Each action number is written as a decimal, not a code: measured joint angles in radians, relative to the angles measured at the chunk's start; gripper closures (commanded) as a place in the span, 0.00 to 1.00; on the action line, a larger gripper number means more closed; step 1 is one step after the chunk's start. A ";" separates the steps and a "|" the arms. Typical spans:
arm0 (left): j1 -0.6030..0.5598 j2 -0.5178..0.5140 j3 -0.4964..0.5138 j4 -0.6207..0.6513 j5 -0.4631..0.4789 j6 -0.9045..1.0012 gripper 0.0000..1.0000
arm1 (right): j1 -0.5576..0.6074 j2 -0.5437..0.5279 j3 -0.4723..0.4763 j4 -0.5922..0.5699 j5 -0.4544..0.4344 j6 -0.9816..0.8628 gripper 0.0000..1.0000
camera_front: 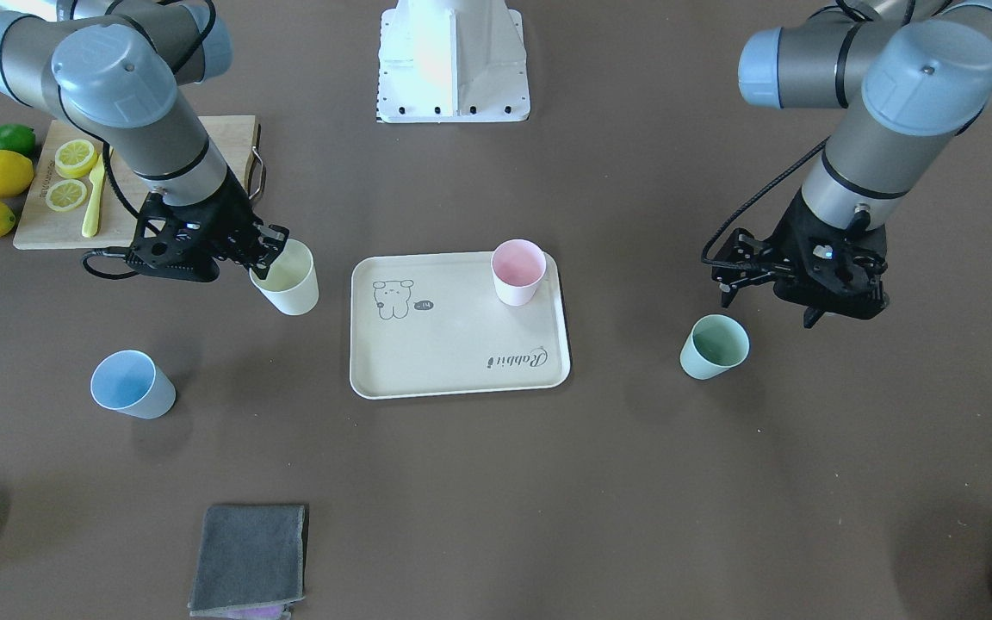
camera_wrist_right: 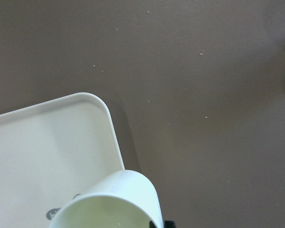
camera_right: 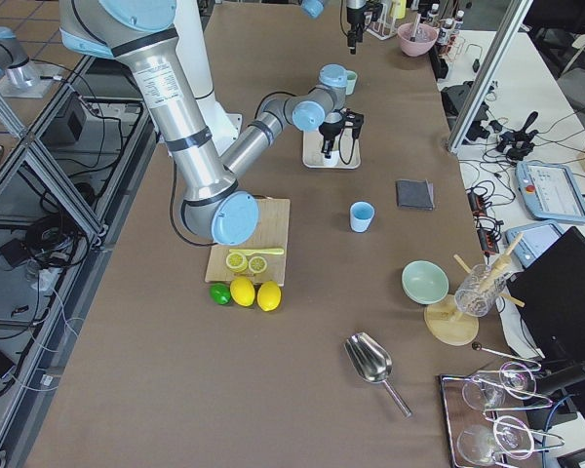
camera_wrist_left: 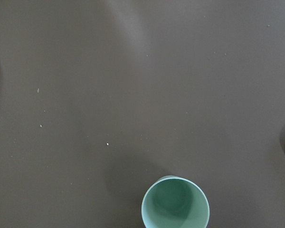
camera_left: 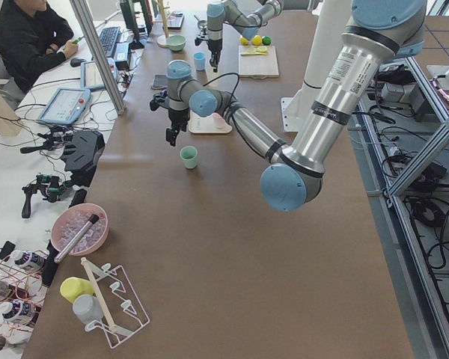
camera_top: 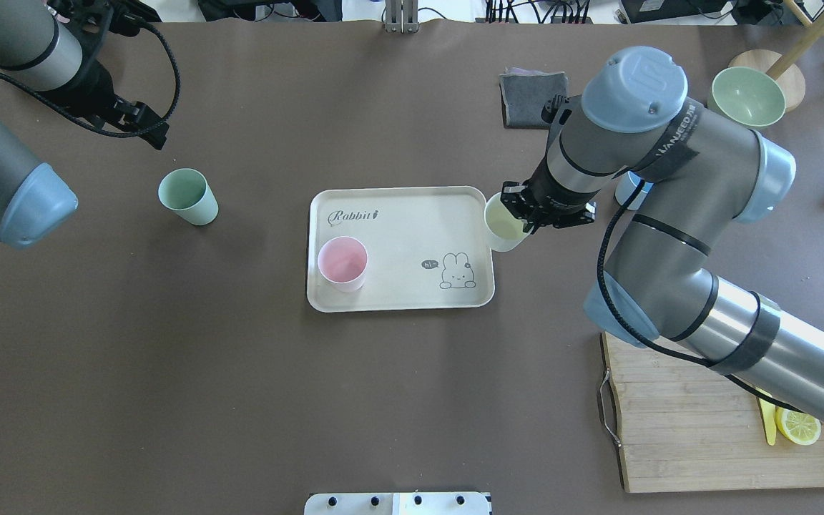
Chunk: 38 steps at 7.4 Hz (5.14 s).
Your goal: Place all cups on tray
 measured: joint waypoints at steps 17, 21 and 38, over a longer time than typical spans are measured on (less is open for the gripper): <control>0.054 0.055 0.163 -0.253 -0.065 -0.114 0.03 | -0.016 0.077 -0.080 0.068 0.001 0.164 0.00; 0.079 0.050 0.252 -0.358 -0.064 -0.150 1.00 | 0.049 0.066 -0.057 0.065 0.053 0.161 0.00; 0.327 -0.321 0.304 -0.180 0.076 -0.597 1.00 | 0.282 -0.136 0.060 -0.062 0.126 -0.311 0.00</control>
